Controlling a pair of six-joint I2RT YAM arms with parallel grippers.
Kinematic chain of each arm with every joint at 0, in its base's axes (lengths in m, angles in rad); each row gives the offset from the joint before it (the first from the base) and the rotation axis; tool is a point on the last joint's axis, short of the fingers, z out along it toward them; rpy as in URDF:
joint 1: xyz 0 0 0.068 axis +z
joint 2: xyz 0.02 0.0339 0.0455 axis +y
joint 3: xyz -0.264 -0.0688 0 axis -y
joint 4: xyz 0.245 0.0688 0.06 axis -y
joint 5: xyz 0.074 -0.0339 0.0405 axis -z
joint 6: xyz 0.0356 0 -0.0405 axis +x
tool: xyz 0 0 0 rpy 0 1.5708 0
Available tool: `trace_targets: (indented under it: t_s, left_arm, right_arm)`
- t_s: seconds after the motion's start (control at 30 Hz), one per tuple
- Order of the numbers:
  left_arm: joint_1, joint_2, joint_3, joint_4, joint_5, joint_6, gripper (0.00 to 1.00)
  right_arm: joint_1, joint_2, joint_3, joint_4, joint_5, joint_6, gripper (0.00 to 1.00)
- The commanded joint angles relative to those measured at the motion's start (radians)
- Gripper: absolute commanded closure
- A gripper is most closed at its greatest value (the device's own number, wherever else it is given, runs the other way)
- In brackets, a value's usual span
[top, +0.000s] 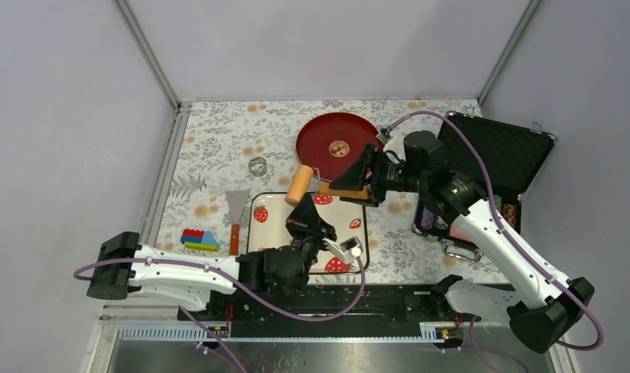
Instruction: Roll out the dumpling wrappers from the dough
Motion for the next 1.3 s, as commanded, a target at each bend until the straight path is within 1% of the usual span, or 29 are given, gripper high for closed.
trace_targets:
  t_s: [0.0, 0.1, 0.3, 0.43, 0.53, 0.63, 0.67, 0.73, 0.8, 0.83, 0.87, 0.9, 0.93, 0.97, 1.0, 1.03, 1.07, 1.1, 1.13, 1.17, 1.27]
  left_arm:
    - [-0.014, -0.031, 0.035, -0.085, -0.020, -0.076, 1.00]
    - [-0.023, -0.022, 0.021, -0.043, -0.031, -0.051, 1.00]
    - [-0.030, -0.008, 0.001, 0.019, -0.051, -0.022, 1.00]
    - [-0.031, 0.004, -0.016, 0.095, -0.062, 0.018, 1.00]
    - [-0.031, 0.012, -0.028, 0.137, -0.066, 0.042, 1.00]
    - [-0.031, 0.016, -0.032, 0.168, -0.072, 0.062, 1.00]
    - [-0.032, 0.017, -0.033, 0.178, -0.073, 0.068, 1.00]
    - [-0.032, 0.018, -0.036, 0.193, -0.075, 0.077, 1.00]
    - [-0.032, 0.019, -0.035, 0.197, -0.077, 0.080, 1.00]
    - [-0.031, 0.020, -0.034, 0.199, -0.079, 0.080, 1.00]
    - [-0.032, 0.021, -0.034, 0.202, -0.082, 0.081, 0.98]
    - [-0.031, 0.023, -0.033, 0.202, -0.085, 0.079, 0.85]
    - [-0.031, 0.026, -0.031, 0.196, -0.089, 0.074, 0.67]
    - [-0.032, 0.026, -0.025, 0.182, -0.096, 0.061, 0.40]
    - [-0.031, 0.027, -0.018, 0.153, -0.103, 0.036, 0.17]
    - [-0.032, 0.028, -0.006, 0.115, -0.109, -0.013, 0.06]
    - [-0.032, 0.028, 0.007, 0.069, -0.115, -0.061, 0.02]
    - [-0.031, 0.027, 0.024, 0.006, -0.121, -0.126, 0.01]
    - [-0.032, 0.026, 0.065, -0.165, -0.128, -0.282, 0.01]
    - [-0.032, 0.024, 0.097, -0.246, -0.127, -0.379, 0.01]
    - [-0.032, 0.008, 0.180, -0.495, -0.083, -0.729, 0.01]
  right_arm:
    - [0.018, -0.016, 0.000, 0.027, 0.008, 0.017, 0.32]
    - [0.019, -0.015, -0.016, 0.071, 0.004, 0.045, 0.33]
    - [0.022, -0.010, -0.005, 0.073, -0.005, 0.053, 0.38]
    - [0.022, -0.014, -0.008, 0.074, -0.010, 0.057, 0.43]
    - [0.023, -0.017, -0.014, 0.074, -0.013, 0.059, 0.49]
    - [0.023, -0.019, -0.020, 0.074, -0.015, 0.059, 0.61]
    - [0.023, -0.019, -0.021, 0.074, -0.016, 0.059, 0.67]
    - [0.023, -0.017, -0.027, 0.073, -0.022, 0.057, 0.82]
    - [0.023, -0.017, -0.031, 0.074, -0.026, 0.053, 1.00]
    - [0.025, -0.016, -0.034, 0.073, -0.029, 0.049, 1.00]
    - [0.025, -0.017, -0.035, 0.071, -0.032, 0.043, 1.00]
    - [0.025, -0.018, -0.036, 0.063, -0.031, 0.034, 1.00]
    - [0.026, -0.021, -0.034, 0.053, -0.029, 0.024, 1.00]
    - [0.026, -0.024, -0.034, 0.044, -0.026, 0.011, 1.00]
    - [0.026, -0.029, -0.036, 0.034, -0.020, -0.001, 1.00]
    - [0.026, -0.035, -0.038, 0.024, -0.015, -0.013, 1.00]
    - [0.026, -0.040, -0.041, 0.010, -0.008, -0.028, 1.00]
    - [0.026, -0.047, -0.042, -0.005, 0.001, -0.044, 1.00]
    - [0.026, -0.069, -0.052, -0.038, 0.028, -0.081, 1.00]
    - [0.026, -0.079, -0.057, -0.053, 0.040, -0.099, 1.00]
    - [0.026, -0.106, -0.070, -0.112, 0.088, -0.169, 1.00]
